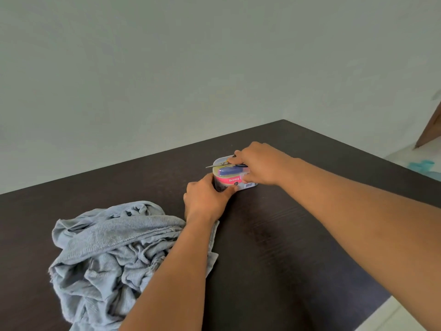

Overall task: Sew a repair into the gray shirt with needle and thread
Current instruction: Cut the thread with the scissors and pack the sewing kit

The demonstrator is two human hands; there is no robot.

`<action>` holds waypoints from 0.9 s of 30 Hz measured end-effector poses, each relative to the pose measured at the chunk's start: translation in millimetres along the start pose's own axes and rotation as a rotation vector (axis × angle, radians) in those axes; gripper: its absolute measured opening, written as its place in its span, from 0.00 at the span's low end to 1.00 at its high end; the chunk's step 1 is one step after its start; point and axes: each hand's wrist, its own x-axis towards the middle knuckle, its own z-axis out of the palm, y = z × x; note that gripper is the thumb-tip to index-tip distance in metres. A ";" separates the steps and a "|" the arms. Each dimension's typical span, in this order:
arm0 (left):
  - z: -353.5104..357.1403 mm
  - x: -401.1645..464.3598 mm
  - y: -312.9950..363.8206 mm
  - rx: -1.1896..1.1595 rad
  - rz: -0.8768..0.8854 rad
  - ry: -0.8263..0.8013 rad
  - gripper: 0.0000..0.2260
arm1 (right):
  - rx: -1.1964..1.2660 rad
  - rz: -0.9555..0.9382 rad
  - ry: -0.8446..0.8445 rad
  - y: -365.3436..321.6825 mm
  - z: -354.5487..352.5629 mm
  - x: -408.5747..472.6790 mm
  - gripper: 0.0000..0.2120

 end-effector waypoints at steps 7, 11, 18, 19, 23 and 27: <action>0.2 -1.7 0.2 -0.004 -0.003 -0.004 0.35 | 0.021 -0.001 0.155 -6.0 15.1 -3.5 0.22; -0.3 -0.8 -0.1 -0.020 -0.016 -0.002 0.33 | 0.085 -0.014 0.192 -3.0 19.0 -3.5 0.18; -2.2 -2.5 3.2 0.005 -0.008 -0.007 0.32 | 0.161 -0.031 0.159 10.2 18.9 -3.6 0.20; -2.6 -2.7 4.0 0.013 -0.002 -0.007 0.31 | 0.177 -0.028 0.153 11.0 19.2 -3.5 0.21; -4.6 -4.9 6.1 0.019 0.011 -0.007 0.31 | 0.218 -0.025 0.142 11.9 21.0 -0.8 0.25; -7.0 -6.7 9.0 0.007 -0.005 -0.005 0.30 | 0.248 -0.002 0.140 13.1 21.2 -0.3 0.32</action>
